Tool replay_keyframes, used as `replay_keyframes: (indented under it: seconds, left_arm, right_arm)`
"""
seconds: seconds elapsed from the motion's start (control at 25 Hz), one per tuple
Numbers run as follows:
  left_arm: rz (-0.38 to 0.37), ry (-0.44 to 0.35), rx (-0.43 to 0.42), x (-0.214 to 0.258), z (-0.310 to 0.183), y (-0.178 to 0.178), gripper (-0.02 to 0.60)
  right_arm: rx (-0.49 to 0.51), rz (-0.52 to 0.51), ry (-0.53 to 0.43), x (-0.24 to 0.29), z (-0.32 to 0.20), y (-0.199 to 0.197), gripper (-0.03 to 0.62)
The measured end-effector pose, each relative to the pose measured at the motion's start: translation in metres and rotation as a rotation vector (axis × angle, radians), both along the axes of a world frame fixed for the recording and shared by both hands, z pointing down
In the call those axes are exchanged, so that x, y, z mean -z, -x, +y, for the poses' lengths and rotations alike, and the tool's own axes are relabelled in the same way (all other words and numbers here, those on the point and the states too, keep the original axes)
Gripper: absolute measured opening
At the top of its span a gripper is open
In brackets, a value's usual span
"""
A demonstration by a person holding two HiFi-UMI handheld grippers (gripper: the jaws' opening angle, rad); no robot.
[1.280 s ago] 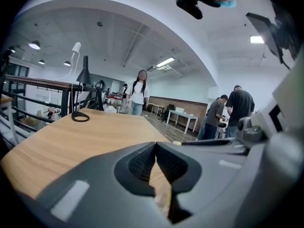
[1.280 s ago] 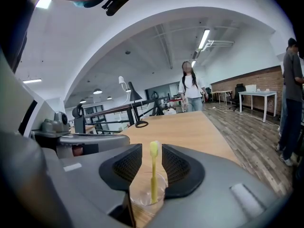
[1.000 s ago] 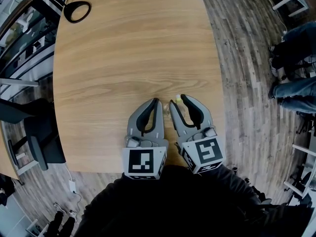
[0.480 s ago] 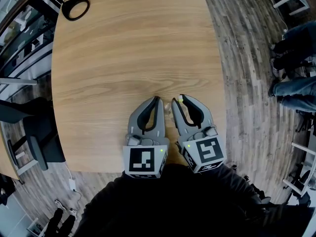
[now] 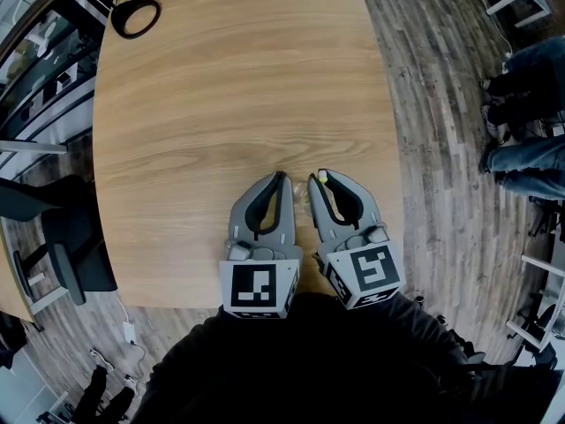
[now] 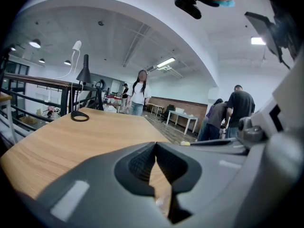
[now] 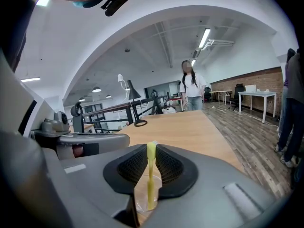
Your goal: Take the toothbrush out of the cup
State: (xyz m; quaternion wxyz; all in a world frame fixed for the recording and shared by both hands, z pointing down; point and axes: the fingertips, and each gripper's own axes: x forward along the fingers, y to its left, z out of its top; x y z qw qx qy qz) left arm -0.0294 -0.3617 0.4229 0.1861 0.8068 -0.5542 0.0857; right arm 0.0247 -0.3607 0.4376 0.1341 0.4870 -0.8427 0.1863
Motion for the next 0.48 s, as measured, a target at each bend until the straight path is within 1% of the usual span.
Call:
replay_keyframes:
  seconds: [0.16, 0.48]
  left_arm:
    - [0.0, -0.011, 0.002, 0.005, 0.003, 0.0, 0.008]
    - [-0.013, -0.062, 0.005, 0.019, 0.016, -0.003, 0.008]
  right_arm:
    - [-0.002, -0.001, -0.018, 0.007, 0.001, -0.001, 0.052]
    - [0.0, -0.022, -0.066, 0.025, 0.012, -0.006, 0.052]
